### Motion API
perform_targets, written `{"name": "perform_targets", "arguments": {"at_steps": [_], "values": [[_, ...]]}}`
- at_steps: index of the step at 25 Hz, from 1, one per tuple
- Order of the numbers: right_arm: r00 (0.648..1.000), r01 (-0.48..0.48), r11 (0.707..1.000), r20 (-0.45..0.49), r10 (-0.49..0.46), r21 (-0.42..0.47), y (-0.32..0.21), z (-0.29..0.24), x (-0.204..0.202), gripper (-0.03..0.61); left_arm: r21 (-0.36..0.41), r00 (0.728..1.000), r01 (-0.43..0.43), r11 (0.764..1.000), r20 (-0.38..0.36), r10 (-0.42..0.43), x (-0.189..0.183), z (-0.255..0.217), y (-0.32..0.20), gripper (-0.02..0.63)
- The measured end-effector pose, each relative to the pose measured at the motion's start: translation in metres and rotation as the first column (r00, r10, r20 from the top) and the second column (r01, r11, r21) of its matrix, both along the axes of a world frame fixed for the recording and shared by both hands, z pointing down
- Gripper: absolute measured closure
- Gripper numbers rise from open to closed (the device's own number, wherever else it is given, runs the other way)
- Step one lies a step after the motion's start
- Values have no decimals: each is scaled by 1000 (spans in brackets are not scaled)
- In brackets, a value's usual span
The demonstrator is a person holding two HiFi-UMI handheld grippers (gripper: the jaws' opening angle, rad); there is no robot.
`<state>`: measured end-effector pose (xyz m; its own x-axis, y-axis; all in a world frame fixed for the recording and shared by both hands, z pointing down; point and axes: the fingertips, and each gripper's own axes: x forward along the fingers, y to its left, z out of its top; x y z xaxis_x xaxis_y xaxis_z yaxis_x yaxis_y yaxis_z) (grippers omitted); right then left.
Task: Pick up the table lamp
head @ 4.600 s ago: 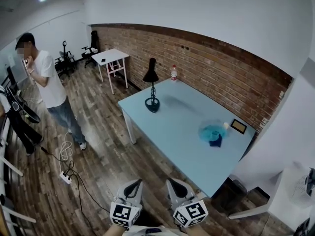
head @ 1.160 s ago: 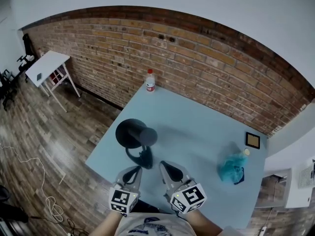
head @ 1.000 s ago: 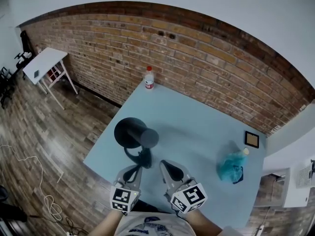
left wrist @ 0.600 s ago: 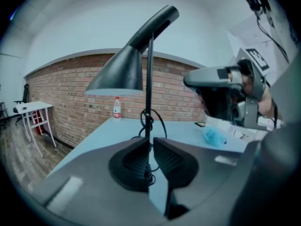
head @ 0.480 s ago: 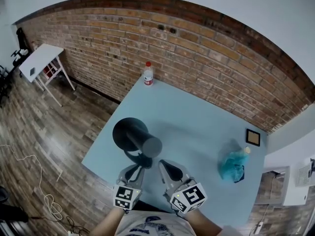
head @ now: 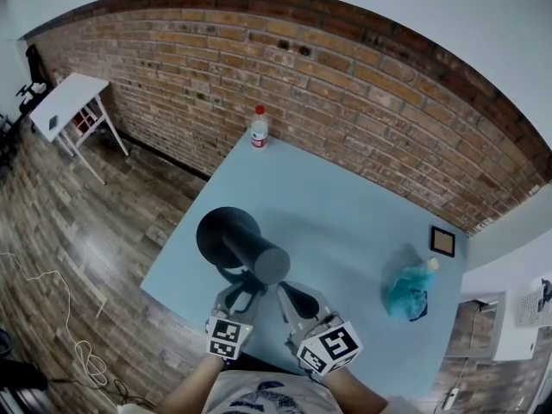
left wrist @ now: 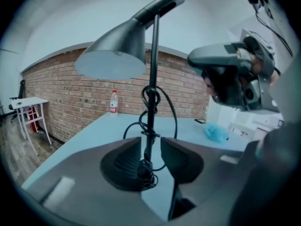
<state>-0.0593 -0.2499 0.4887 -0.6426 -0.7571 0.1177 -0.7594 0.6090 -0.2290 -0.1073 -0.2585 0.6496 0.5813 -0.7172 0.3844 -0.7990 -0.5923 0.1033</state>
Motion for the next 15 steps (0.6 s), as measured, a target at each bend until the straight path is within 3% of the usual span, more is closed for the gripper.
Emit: {"name": "perform_targets", "arguments": {"at_steps": [8, 15], "values": [[1000, 11, 1000, 3, -11, -5, -1, -2, -4, 580, -30, 998, 18, 999, 57, -16, -3, 16, -11, 520], [1000, 2, 1000, 0, -2, -19, -6, 4, 1, 580, -2, 999, -15, 1000, 38, 15, 7, 13, -19, 520]]}}
